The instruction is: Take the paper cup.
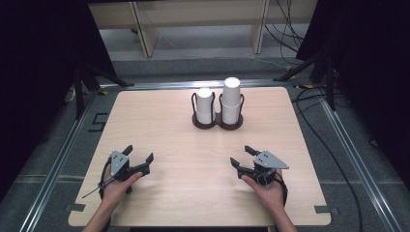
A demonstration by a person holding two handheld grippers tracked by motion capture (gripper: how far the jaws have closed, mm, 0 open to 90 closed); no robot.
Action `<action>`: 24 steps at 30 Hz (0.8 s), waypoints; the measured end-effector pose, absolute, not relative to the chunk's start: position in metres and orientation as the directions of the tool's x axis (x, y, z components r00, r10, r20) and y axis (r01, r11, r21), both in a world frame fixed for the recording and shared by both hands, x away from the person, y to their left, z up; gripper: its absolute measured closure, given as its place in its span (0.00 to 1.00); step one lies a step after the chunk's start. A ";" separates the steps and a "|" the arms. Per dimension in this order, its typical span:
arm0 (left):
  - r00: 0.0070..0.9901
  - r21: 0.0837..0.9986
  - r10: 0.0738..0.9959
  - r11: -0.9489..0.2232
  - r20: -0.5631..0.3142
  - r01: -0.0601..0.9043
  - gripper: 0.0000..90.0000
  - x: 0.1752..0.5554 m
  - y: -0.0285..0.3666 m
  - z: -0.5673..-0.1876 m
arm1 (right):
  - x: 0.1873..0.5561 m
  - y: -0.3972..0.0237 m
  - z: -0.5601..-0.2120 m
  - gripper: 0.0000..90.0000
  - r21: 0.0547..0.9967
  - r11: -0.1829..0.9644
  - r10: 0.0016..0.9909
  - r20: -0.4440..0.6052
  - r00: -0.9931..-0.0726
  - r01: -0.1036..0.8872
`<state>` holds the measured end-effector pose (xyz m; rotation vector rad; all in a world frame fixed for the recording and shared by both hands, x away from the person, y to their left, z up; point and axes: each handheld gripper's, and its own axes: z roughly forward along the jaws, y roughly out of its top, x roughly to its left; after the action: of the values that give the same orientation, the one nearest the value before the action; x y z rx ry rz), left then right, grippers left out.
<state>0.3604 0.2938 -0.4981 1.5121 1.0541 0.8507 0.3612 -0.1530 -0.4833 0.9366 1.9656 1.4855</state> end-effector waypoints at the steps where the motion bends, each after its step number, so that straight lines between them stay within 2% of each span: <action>1: 0.357 0.982 0.934 -0.054 -0.015 0.183 0.13 0.360 0.294 -0.498 | 0.361 -0.153 -0.483 0.31 0.960 0.168 0.770 0.014 -0.638 0.224; 2: 0.358 0.982 0.933 -0.058 -0.010 0.180 0.13 0.360 0.293 -0.498 | 0.363 -0.151 -0.485 0.31 0.964 0.141 0.753 0.044 -0.656 0.227; 6: 0.359 0.980 0.933 -0.080 0.010 0.180 0.13 0.359 0.292 -0.498 | 0.364 -0.150 -0.484 0.31 0.961 0.149 0.751 0.043 -0.659 0.232; 7: 0.363 0.982 0.932 -0.071 0.004 0.173 0.13 0.359 0.291 -0.498 | 0.364 -0.151 -0.484 0.31 0.964 0.164 0.762 0.012 -0.648 0.210; 17: 0.406 0.985 0.914 -0.062 -0.008 0.159 0.11 0.367 0.288 -0.498 | 0.369 -0.142 -0.476 0.31 0.966 0.164 0.761 0.005 -0.649 0.201; 20: 0.419 0.985 0.908 -0.092 0.021 0.149 0.11 0.370 0.284 -0.494 | 0.370 -0.141 -0.474 0.31 0.965 0.161 0.756 0.013 -0.655 0.205; 24: 0.452 0.984 0.891 -0.121 0.049 0.131 0.10 0.381 0.275 -0.483 | 0.375 -0.135 -0.466 0.31 0.970 0.182 0.751 -0.029 -0.660 0.164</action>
<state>0.3813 0.2746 -0.4829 1.5710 0.9203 0.8390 0.3753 -0.1349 -0.4655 0.8559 1.9513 1.5025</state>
